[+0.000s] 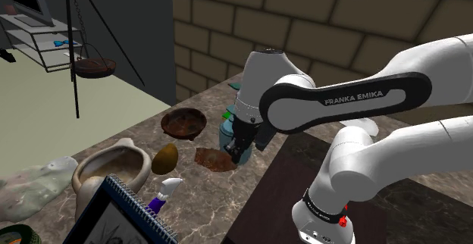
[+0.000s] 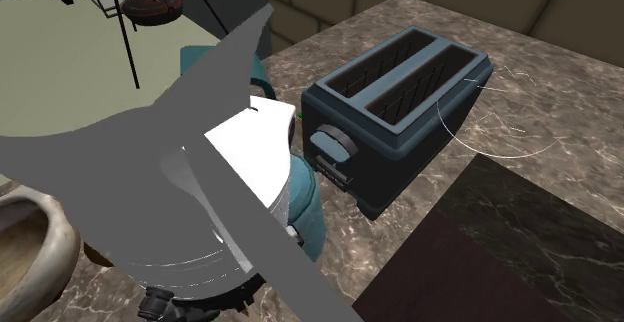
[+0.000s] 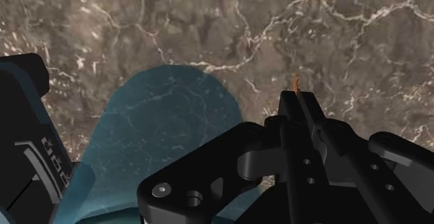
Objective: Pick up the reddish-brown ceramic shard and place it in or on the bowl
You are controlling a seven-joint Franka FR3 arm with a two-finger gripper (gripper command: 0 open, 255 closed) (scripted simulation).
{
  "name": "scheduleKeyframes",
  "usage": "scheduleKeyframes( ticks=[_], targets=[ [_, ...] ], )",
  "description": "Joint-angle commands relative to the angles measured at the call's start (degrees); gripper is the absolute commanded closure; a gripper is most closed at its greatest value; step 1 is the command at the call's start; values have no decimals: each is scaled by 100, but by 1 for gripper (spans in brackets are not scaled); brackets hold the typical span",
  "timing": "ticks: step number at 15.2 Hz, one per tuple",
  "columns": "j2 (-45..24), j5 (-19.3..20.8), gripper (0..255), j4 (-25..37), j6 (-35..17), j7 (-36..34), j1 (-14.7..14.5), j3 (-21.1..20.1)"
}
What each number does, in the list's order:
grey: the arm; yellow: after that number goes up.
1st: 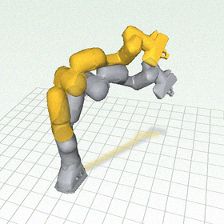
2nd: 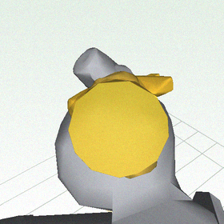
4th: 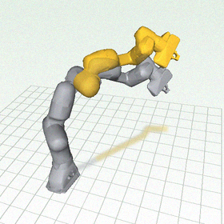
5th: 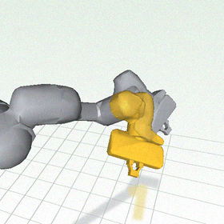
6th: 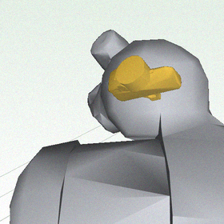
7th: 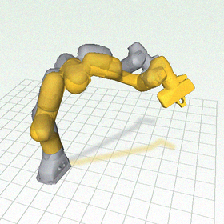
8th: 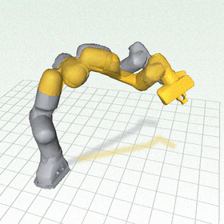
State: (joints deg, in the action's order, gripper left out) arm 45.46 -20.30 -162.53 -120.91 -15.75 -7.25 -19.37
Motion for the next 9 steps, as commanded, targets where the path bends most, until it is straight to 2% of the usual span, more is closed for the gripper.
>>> scheduleKeyframes(
  ticks=[1,7,9],
  targets=[
    [84,58,255,141,220,-20,22,46],
    [234,172,255,464,688,-61,66,148],
    [-231,316,255,717,495,122,274,244]
  ],
)
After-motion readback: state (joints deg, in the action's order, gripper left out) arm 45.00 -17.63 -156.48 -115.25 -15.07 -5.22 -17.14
